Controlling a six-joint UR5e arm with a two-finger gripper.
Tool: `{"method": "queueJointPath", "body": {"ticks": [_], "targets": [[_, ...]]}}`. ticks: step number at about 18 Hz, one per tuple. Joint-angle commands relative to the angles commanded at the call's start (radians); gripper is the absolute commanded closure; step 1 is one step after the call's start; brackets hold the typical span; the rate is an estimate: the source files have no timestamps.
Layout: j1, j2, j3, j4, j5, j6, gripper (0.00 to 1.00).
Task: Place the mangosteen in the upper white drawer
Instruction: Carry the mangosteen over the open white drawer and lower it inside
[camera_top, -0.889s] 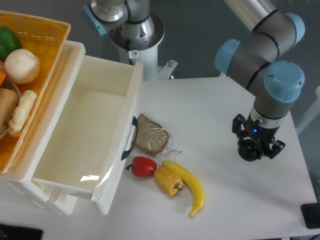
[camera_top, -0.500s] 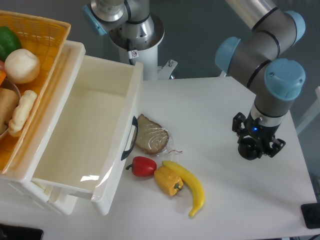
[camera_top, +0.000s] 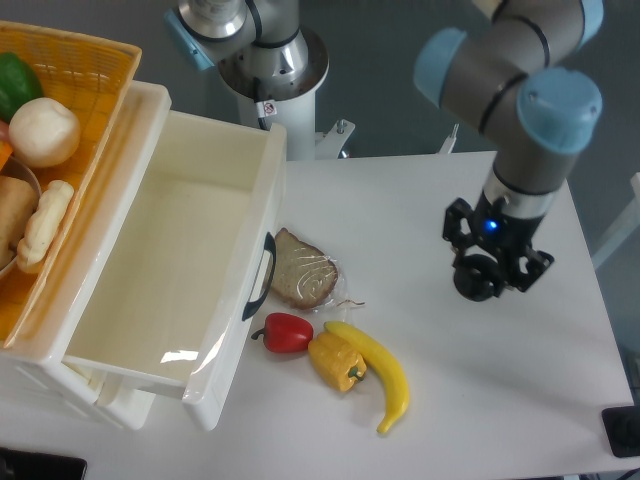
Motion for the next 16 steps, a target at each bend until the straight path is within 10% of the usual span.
{"method": "queueJointPath", "body": {"ticks": [16], "targets": [[-0.262,0.217,-0.094,-0.038,-0.158,-0.229,0.95]]}}
